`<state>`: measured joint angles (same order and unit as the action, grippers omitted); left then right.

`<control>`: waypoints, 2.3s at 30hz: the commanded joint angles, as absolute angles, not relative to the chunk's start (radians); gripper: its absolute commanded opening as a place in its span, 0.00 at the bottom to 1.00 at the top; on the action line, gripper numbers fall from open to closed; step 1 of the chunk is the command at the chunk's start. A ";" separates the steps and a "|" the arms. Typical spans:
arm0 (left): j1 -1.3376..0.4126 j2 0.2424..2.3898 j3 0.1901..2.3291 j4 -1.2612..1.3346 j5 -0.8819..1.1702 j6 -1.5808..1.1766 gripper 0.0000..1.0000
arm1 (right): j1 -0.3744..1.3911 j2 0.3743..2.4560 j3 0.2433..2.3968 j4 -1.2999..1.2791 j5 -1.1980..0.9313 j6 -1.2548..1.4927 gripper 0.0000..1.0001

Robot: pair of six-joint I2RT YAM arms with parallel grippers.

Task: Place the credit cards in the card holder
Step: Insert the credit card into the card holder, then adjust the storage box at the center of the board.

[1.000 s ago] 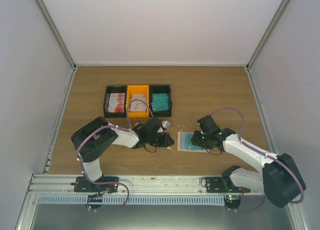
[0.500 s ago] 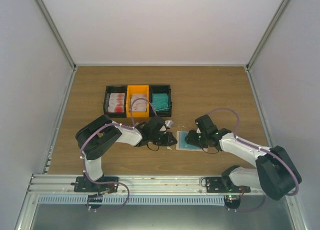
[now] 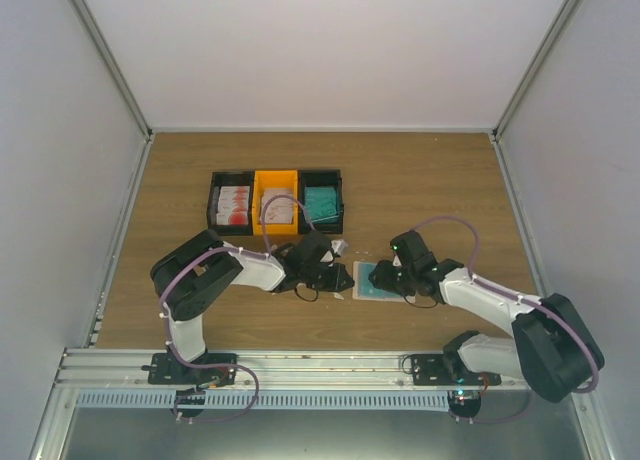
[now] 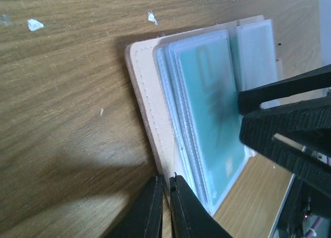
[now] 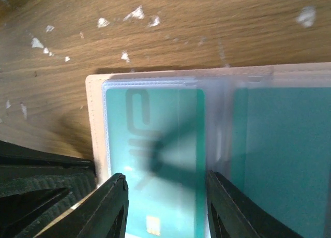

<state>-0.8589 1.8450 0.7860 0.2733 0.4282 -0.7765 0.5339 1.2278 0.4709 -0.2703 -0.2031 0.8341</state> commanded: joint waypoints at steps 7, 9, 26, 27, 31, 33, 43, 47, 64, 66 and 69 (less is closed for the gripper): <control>-0.868 1.715 0.730 0.254 0.313 -0.720 0.18 | 0.542 1.109 0.569 -0.593 0.120 0.778 0.43; -0.868 1.683 0.712 0.277 0.301 -0.724 0.23 | 0.541 1.115 0.575 -0.655 0.188 0.803 0.43; -0.864 1.535 0.612 0.311 0.222 -0.763 0.46 | 0.543 1.217 0.488 -0.474 -0.015 0.865 0.49; -0.862 1.534 0.610 0.309 0.220 -0.768 0.46 | 0.543 1.217 0.485 -0.457 -0.041 0.865 0.48; -0.861 1.541 0.609 0.318 0.233 -0.774 0.46 | 0.547 1.222 0.492 -0.428 -0.081 0.859 0.42; -0.859 1.542 0.609 0.320 0.235 -0.774 0.45 | 0.549 1.223 0.496 -0.427 -0.085 0.860 0.39; -0.835 1.478 0.644 0.219 0.182 -0.711 0.43 | 0.551 1.162 0.560 -0.539 0.038 0.831 0.39; -0.811 1.406 0.710 0.082 0.094 -0.607 0.44 | 0.551 1.099 0.605 -0.567 0.085 0.814 0.49; -0.341 1.278 0.929 -0.407 -0.231 -0.576 0.90 | 0.552 1.213 0.749 -0.391 0.039 0.667 0.56; -0.260 1.310 0.930 -0.406 -0.193 -0.565 0.90 | 0.552 1.229 0.749 -0.372 0.023 0.664 0.56; -0.172 1.372 0.938 -0.401 -0.186 -0.543 0.91 | 0.552 1.243 0.745 -0.352 0.004 0.655 0.56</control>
<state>-0.2661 1.3022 0.9169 -0.3634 -0.1802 -0.5518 0.5453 1.2278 0.7330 -0.4103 0.0345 0.6849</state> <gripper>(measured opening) 0.901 0.561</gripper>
